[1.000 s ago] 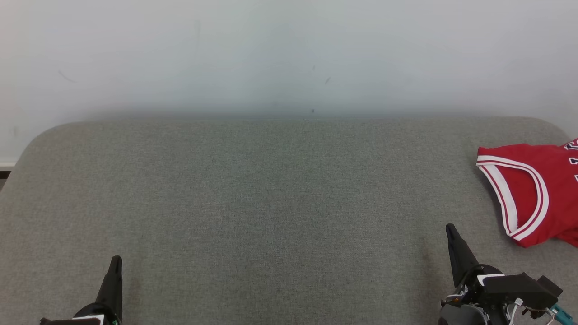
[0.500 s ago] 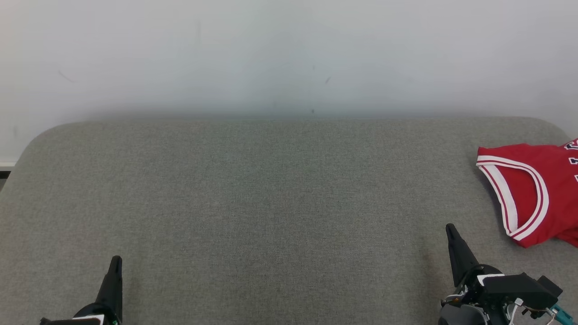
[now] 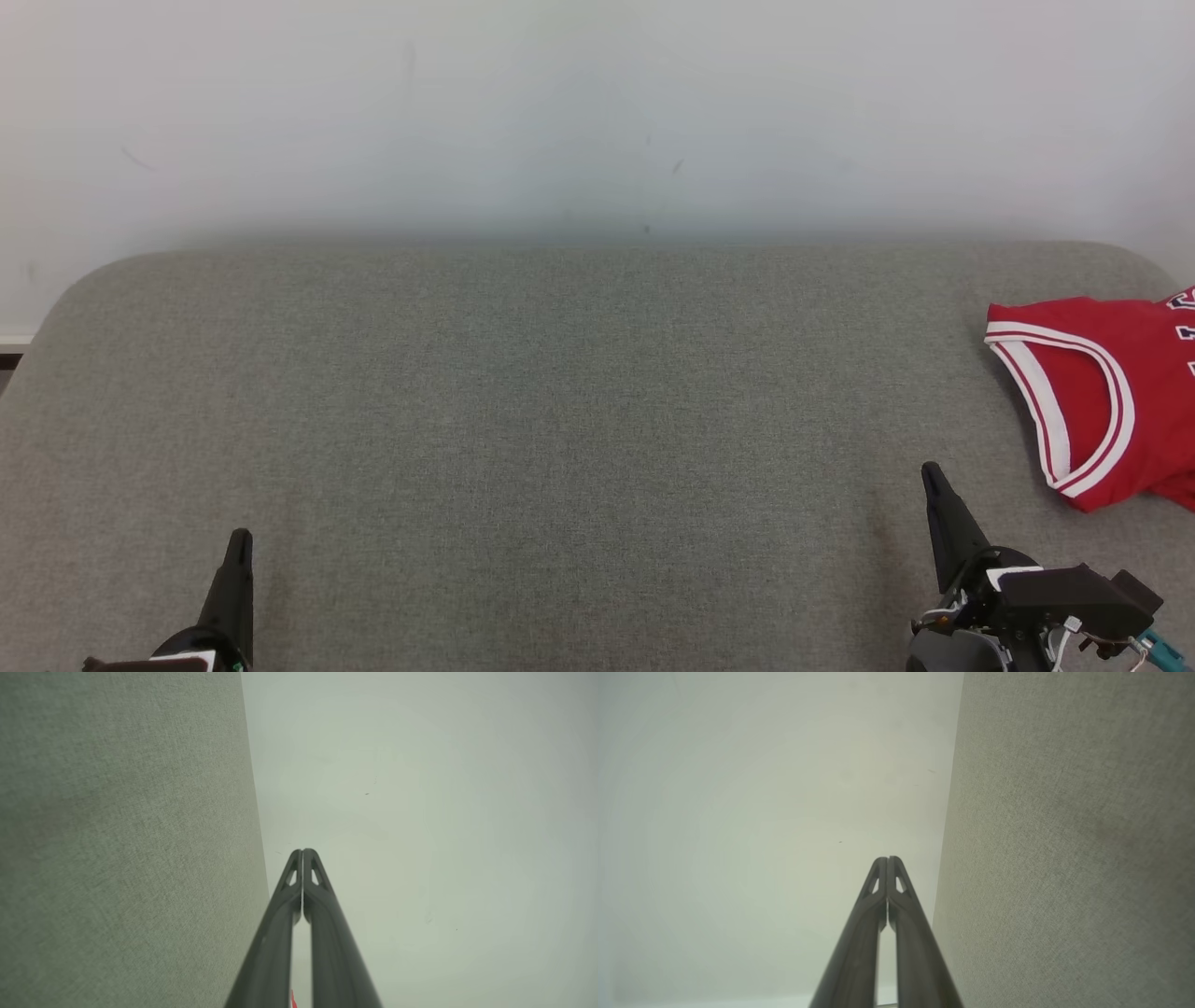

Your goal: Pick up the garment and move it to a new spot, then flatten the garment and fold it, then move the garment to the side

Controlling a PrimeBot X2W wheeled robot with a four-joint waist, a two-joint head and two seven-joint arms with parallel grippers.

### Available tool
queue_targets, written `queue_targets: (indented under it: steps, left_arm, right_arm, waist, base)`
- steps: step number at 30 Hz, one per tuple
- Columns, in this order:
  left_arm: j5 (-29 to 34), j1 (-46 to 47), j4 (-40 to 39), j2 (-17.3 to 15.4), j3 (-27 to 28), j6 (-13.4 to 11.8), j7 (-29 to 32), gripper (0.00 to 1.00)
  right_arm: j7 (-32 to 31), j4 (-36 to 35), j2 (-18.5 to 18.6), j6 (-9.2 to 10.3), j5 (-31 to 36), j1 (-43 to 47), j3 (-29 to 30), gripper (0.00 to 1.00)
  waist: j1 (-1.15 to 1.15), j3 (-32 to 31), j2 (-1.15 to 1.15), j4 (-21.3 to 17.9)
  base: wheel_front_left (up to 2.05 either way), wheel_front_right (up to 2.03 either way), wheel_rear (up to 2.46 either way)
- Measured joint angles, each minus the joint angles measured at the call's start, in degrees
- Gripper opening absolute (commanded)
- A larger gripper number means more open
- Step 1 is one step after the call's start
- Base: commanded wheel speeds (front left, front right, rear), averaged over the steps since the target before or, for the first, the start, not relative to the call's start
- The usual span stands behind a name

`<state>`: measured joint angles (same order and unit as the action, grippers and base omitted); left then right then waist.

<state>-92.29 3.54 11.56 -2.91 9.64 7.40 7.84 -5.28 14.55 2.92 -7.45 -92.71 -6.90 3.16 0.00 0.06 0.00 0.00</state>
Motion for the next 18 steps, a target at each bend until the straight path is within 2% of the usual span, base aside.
queue_targets:
  steps: [18]
  left_arm:
    - [0.0,0.0,0.0,0.0,0.0,0.0,0.0,0.00]
  right_arm:
    - [0.0,0.0,0.0,0.00,0.0,0.0,0.0,0.00]
  waist:
    - [0.00,0.0,0.00,0.0]
  base:
    - [0.00,0.00,0.00]
